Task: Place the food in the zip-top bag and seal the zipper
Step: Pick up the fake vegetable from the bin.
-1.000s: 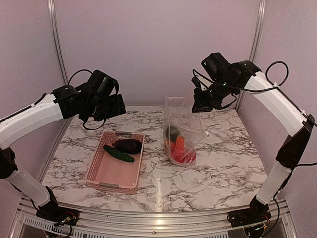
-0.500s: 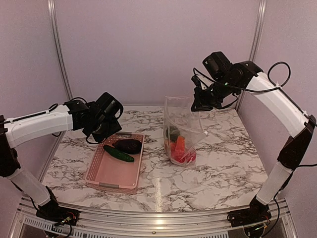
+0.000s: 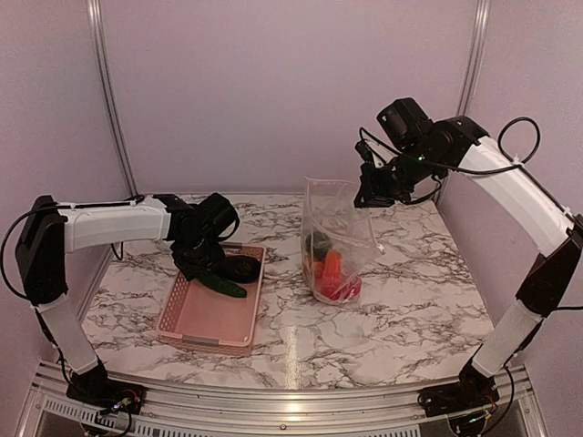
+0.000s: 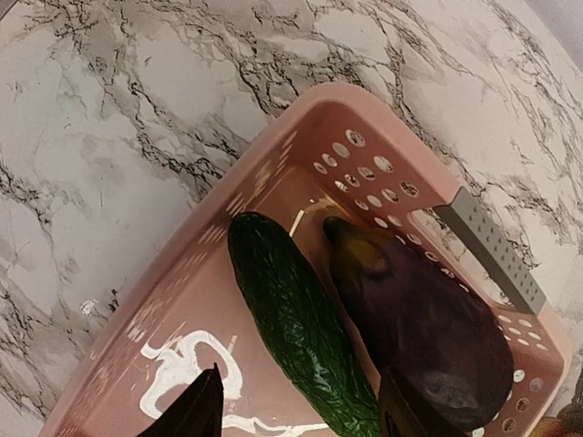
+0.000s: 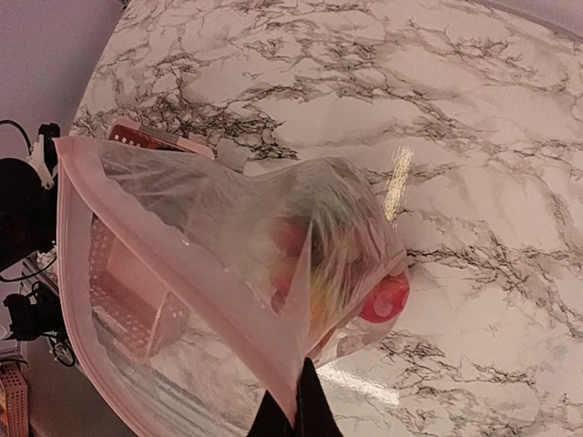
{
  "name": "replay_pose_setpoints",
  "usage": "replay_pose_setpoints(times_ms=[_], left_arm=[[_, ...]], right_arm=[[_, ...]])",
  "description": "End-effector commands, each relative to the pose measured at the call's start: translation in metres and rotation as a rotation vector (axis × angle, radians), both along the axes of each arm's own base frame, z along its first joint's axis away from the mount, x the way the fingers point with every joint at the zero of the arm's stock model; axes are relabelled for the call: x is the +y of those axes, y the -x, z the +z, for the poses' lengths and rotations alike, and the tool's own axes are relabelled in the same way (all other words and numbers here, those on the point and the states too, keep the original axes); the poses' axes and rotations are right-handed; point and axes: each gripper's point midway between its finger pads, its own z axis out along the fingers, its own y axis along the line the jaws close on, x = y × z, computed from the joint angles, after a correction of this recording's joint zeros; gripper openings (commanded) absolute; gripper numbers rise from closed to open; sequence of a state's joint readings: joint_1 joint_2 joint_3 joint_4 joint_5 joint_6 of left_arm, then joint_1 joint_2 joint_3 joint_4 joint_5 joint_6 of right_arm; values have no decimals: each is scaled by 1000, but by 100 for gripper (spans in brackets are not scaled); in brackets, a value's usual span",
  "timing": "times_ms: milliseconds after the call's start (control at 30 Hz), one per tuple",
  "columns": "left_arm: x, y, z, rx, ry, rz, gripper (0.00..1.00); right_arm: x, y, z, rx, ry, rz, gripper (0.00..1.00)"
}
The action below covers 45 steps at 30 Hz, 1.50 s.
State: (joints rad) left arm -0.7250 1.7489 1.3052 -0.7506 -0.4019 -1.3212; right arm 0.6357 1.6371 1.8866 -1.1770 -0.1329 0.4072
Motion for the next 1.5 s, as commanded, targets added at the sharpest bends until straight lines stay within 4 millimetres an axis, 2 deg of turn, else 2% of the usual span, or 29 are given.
replay_pose_setpoints(times_ms=[0, 200, 600, 867, 1167, 1233, 1333, 1467], left_arm=[[10, -4, -13, 42, -20, 36, 59], [14, -11, -26, 68, -34, 36, 55], [15, -6, -57, 144, -56, 35, 52], [18, 1, -68, 179, -71, 22, 49], [10, -2, -70, 177, -45, -28, 51], [7, -4, -71, 175, -40, -43, 47], [6, -4, -72, 175, -41, -64, 32], [5, 0, -62, 167, -18, -78, 25]], right_arm=[[1, 7, 13, -34, -33, 11, 0], [0, 7, 11, -32, -36, 5, 0], [1, 7, 7, -27, -36, 12, 0], [4, 6, 4, -19, -39, 20, 0], [7, 6, 5, -15, -47, 28, 0], [7, 6, 5, -13, -50, 28, 0], [8, 7, 6, -13, -55, 29, 0], [6, 9, 7, -16, -55, 25, 0]])
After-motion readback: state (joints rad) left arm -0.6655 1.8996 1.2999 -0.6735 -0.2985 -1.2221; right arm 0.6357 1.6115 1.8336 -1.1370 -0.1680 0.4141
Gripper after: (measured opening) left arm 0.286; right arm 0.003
